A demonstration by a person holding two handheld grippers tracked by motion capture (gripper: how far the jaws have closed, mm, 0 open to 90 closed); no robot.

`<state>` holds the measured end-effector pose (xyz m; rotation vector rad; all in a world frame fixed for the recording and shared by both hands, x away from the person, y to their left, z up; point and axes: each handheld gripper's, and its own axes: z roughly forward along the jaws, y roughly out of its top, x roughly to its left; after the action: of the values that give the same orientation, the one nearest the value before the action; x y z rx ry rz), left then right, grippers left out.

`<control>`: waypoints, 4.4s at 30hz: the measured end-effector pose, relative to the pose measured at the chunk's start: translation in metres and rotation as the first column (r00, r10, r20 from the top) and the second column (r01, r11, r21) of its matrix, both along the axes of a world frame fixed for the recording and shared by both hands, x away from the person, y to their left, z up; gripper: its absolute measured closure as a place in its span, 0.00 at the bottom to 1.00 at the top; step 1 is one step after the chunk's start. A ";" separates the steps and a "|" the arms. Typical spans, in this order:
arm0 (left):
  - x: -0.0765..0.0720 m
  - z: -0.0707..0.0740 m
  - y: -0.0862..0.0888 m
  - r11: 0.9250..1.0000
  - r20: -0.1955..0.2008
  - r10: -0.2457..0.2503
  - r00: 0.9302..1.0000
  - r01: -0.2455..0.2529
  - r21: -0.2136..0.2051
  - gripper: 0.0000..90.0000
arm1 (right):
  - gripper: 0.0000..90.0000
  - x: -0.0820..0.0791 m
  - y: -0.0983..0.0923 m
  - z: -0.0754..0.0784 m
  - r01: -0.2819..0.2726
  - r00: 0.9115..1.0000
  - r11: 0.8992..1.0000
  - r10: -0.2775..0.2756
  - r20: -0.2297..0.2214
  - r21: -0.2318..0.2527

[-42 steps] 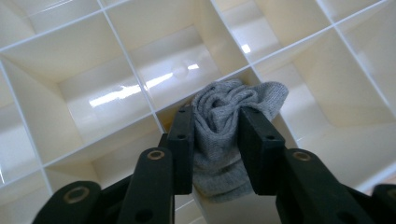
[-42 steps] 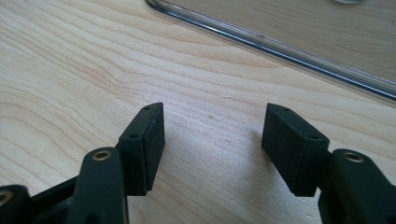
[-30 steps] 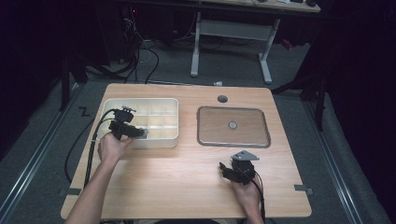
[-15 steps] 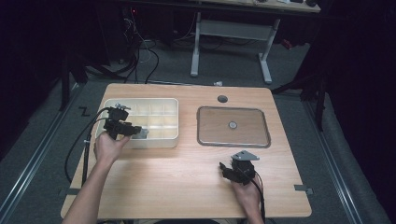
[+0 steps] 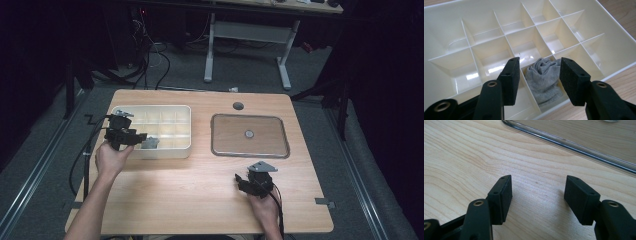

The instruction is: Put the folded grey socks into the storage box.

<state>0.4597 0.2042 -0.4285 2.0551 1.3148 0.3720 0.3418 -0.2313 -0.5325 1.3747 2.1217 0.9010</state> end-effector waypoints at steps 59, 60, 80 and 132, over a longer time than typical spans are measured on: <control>-0.066 0.008 0.053 0.988 0.085 0.091 0.992 -0.079 -0.134 0.57 | 0.44 0.000 0.000 0.000 0.003 1.000 1.000 -0.003 -0.001 0.002; -0.067 0.008 0.053 0.988 0.084 0.090 0.992 -0.079 -0.132 0.57 | 0.44 0.000 0.000 0.000 0.000 1.000 1.000 0.000 0.000 0.001; -0.086 0.004 0.041 0.990 0.096 0.052 0.994 -0.039 -0.136 0.55 | 0.44 0.000 0.000 0.000 0.001 1.000 1.000 -0.001 0.000 0.001; -0.104 -0.024 0.013 0.982 0.054 -0.021 0.998 0.031 -0.186 0.54 | 0.44 0.000 0.000 0.000 0.002 1.000 1.000 -0.002 0.000 0.001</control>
<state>0.3556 0.2173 -0.4523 1.8917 1.2414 0.2771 0.3418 -0.2312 -0.5325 1.3770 2.1200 0.9012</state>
